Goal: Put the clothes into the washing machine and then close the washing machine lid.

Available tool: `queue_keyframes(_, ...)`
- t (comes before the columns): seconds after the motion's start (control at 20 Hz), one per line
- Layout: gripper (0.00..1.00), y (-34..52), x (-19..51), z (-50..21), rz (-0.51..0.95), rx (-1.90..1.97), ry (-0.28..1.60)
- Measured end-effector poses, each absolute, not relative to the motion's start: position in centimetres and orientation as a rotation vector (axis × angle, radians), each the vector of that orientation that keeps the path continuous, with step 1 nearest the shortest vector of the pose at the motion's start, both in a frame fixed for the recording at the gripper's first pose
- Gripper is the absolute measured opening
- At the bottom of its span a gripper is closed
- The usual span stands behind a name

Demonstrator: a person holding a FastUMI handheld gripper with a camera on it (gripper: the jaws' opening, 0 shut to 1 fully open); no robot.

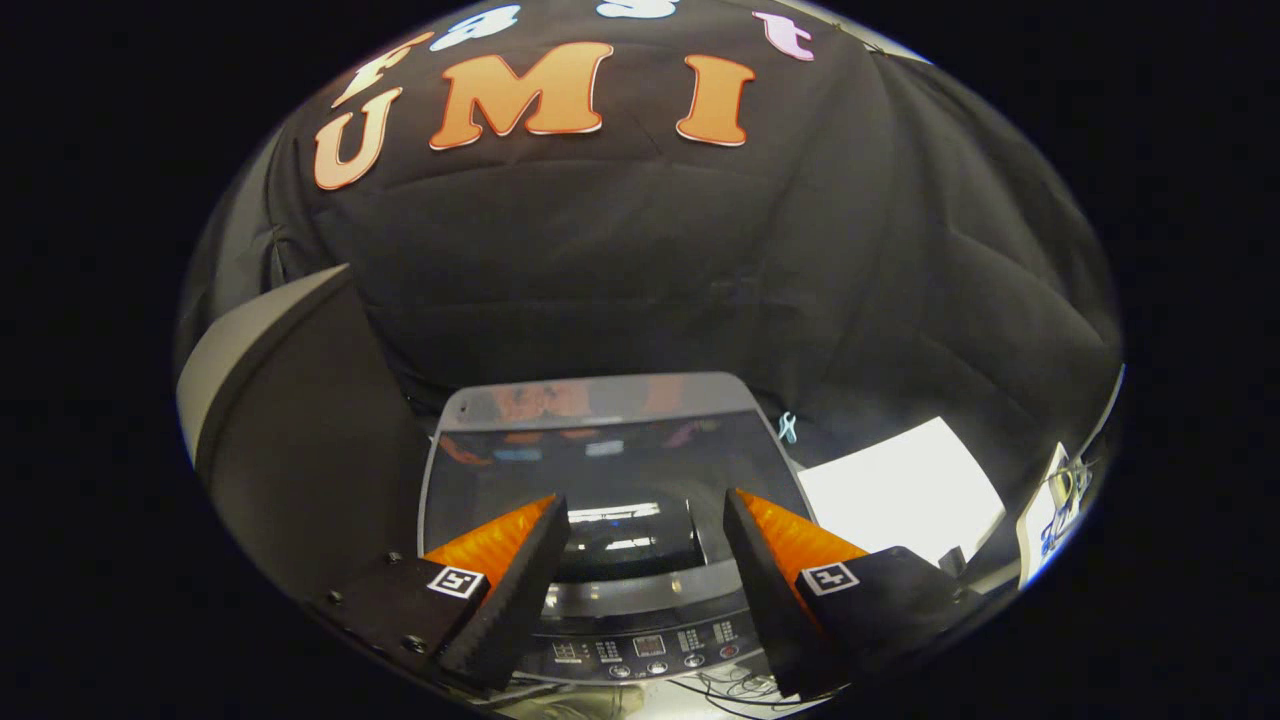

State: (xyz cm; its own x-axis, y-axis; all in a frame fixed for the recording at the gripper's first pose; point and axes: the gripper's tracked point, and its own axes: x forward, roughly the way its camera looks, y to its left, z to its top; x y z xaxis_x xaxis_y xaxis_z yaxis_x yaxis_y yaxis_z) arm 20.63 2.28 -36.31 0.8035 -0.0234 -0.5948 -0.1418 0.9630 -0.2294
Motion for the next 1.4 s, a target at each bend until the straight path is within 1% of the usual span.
queue_keyframes(0.3,0.99,0.4,19.9,-35.5,0.035,-0.223,0.624)
queue_keyframes(0.5,1.00,0.3,20.7,-33.0,0.014,-0.203,0.594)
queue_keyframes(0.95,0.99,3.7,22.5,-23.4,0.056,-0.153,0.446)
queue_keyframes(1.4,0.99,7.2,22.9,-11.8,0.083,-0.103,0.252)
